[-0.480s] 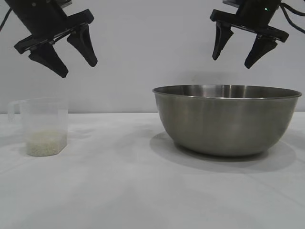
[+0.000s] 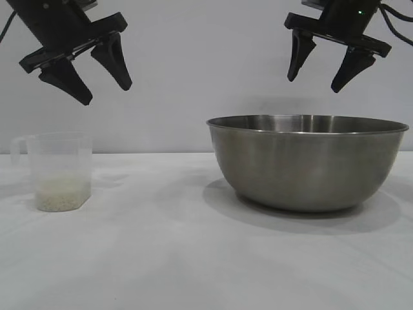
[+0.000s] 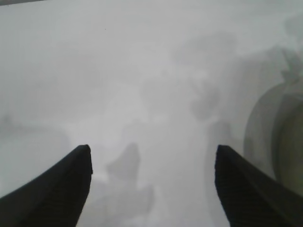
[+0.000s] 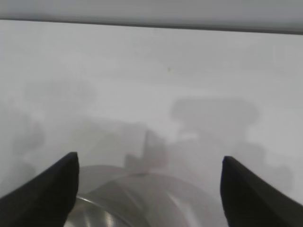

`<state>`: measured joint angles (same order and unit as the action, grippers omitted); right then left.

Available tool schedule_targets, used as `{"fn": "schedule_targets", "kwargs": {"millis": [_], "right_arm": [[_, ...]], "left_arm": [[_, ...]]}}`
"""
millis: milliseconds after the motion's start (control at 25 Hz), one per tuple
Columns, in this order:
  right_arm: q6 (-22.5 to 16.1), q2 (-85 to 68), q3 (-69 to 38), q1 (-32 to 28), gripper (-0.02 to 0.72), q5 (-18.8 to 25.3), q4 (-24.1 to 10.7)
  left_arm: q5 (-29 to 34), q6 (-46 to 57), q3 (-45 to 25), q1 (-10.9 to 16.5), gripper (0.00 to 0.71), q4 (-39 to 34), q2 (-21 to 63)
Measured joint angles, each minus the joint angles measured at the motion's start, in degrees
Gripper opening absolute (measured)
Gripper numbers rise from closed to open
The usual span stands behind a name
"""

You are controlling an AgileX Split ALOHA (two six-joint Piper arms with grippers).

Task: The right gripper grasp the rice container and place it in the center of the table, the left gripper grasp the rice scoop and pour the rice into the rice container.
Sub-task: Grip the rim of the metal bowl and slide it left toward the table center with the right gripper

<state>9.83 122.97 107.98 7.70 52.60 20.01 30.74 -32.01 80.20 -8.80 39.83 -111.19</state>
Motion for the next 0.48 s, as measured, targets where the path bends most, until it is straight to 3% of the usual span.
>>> {"fn": "schedule_targets", "kwargs": {"millis": [480], "right_arm": [[0.0,0.0,0.0,0.0,0.526,1.34,-1.05]], "left_arm": [[0.05,0.0,0.0,0.0,0.48,0.0,0.0]]}}
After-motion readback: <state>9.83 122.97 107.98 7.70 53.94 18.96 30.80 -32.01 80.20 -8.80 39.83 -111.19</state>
